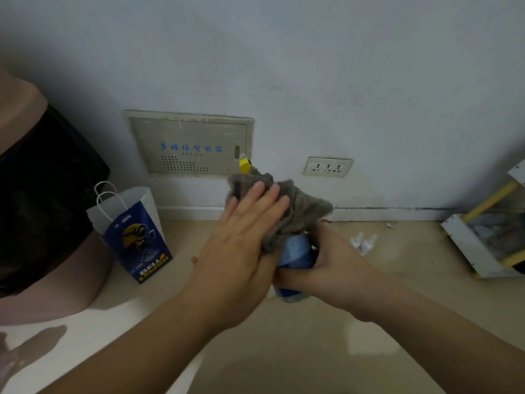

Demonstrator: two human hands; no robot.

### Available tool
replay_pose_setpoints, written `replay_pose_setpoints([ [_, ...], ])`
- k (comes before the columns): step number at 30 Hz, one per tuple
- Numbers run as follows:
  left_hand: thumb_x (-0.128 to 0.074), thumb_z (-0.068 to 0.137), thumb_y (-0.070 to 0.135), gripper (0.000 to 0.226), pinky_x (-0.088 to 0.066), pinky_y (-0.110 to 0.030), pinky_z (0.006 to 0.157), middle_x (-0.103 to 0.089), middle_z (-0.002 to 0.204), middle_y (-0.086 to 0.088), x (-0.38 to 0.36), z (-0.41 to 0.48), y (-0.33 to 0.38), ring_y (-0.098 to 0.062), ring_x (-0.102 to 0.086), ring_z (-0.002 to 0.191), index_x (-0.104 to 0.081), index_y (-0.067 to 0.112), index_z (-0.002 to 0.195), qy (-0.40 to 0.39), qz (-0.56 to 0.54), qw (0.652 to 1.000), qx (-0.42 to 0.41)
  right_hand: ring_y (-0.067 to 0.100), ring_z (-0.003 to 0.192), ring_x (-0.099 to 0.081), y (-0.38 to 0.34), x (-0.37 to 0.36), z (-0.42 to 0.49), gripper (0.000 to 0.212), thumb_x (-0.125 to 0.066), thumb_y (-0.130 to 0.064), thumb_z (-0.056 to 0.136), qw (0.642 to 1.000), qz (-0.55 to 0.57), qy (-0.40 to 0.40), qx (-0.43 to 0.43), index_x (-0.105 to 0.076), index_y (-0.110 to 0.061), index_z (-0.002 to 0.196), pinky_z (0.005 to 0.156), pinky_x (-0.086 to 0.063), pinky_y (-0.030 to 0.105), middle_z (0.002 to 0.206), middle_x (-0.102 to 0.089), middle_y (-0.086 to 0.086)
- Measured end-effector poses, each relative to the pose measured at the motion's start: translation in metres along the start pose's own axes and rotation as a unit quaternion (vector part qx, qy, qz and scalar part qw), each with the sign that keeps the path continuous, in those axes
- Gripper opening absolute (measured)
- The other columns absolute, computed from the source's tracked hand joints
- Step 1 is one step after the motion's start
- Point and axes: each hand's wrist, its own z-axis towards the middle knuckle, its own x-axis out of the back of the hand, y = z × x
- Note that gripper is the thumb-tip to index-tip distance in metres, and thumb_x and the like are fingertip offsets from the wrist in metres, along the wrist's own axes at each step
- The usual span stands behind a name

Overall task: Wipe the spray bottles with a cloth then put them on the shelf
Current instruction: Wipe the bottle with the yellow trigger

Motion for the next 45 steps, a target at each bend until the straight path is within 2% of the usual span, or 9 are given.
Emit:
replay_pose_setpoints([
  [3,-0.048,0.097,0.028,0.053,-0.008,-0.043,0.129,-0.036,0.162,0.014,-0.018,-0.014,0.021,-0.010,-0.013,0.157,-0.051,0.023,0.150,-0.015,-0.048,0.999,-0.014,-0.010,0.098,-0.070,0.004,0.000,-0.001,0.063,-0.075,0.014,0.082,0.999,0.005,-0.034,-0.003,-0.056,-0.030,0.122,0.081,-0.059,0.016,0.102,-0.073,-0.034],
  [7,-0.047,0.103,0.025,0.032,-0.046,-0.039,0.111,-0.067,0.128,0.021,-0.011,-0.023,0.006,-0.005,-0.056,0.131,-0.067,0.035,0.126,0.059,-0.134,0.987,0.071,0.006,0.097,-0.073,0.016,0.016,0.005,0.071,-0.094,-0.007,0.069,0.995,0.049,0.018,-0.080,-0.055,-0.028,0.123,0.073,-0.061,0.022,0.121,-0.070,-0.003],
  [11,-0.048,0.107,0.034,0.019,-0.053,-0.042,0.093,-0.070,0.096,0.011,-0.001,-0.012,0.007,-0.017,-0.066,0.097,-0.066,0.036,0.102,0.151,-0.386,0.775,0.477,0.010,0.105,-0.068,0.022,0.022,0.007,0.082,-0.099,-0.013,0.064,0.996,0.011,0.038,-0.084,-0.049,-0.041,0.123,0.076,-0.063,0.029,0.127,-0.062,-0.009],
  [15,-0.055,0.103,0.039,0.020,-0.054,-0.053,0.096,-0.076,0.104,-0.003,0.002,0.001,0.011,-0.028,-0.071,0.100,-0.070,0.033,0.092,0.172,-0.479,0.689,0.516,0.009,0.104,-0.069,0.022,0.017,0.008,0.083,-0.098,-0.010,0.062,0.999,-0.001,0.026,-0.047,-0.050,-0.045,0.120,0.073,-0.065,0.031,0.124,-0.063,-0.014],
  [25,-0.058,0.099,0.048,0.018,-0.053,-0.056,0.100,-0.078,0.111,0.008,-0.009,0.004,0.016,-0.026,-0.071,0.110,-0.074,0.055,0.098,0.122,-0.514,0.726,0.440,0.012,0.105,-0.071,0.022,0.011,0.012,0.084,-0.097,-0.022,0.052,0.999,0.016,0.004,-0.037,-0.054,-0.045,0.121,0.080,-0.066,0.040,0.122,-0.067,-0.011],
  [32,-0.049,0.103,0.026,0.060,-0.023,0.011,0.096,-0.027,0.149,0.039,-0.042,-0.030,0.066,0.033,-0.028,0.126,-0.018,0.041,0.152,0.052,-0.343,0.894,0.283,0.034,0.101,-0.074,0.018,0.011,0.015,0.097,-0.084,-0.010,0.035,0.975,0.189,0.011,-0.120,-0.062,-0.032,0.127,0.079,-0.056,0.044,0.112,-0.077,0.007],
  [35,-0.048,0.107,0.025,0.053,-0.011,0.009,0.104,-0.034,0.156,0.029,-0.038,-0.022,0.053,0.025,-0.030,0.135,-0.027,0.039,0.154,0.038,-0.326,0.898,0.293,0.036,0.100,-0.076,0.019,0.011,0.016,0.095,-0.087,-0.002,0.040,0.966,0.222,0.005,-0.135,-0.061,-0.029,0.128,0.083,-0.059,0.049,0.109,-0.079,0.007],
  [39,-0.036,0.106,0.039,0.039,-0.039,0.008,0.071,-0.056,0.124,0.028,-0.015,0.007,0.036,0.032,-0.054,0.092,-0.037,0.051,0.142,0.053,-0.402,0.858,0.316,0.033,0.103,-0.076,0.018,0.005,0.011,0.084,-0.087,-0.003,0.055,0.957,0.246,-0.030,-0.151,-0.061,-0.028,0.131,0.087,-0.062,0.054,0.114,-0.079,0.007],
  [45,-0.047,0.097,0.048,0.058,-0.011,0.005,0.110,-0.020,0.165,0.027,-0.057,-0.038,0.066,0.006,-0.016,0.152,-0.024,0.072,0.144,0.090,-0.276,0.930,0.223,0.032,0.087,-0.074,0.019,0.013,0.012,0.090,-0.073,0.001,0.046,0.945,0.278,-0.032,-0.169,-0.064,-0.022,0.132,0.071,-0.059,0.045,0.106,-0.078,0.010],
])
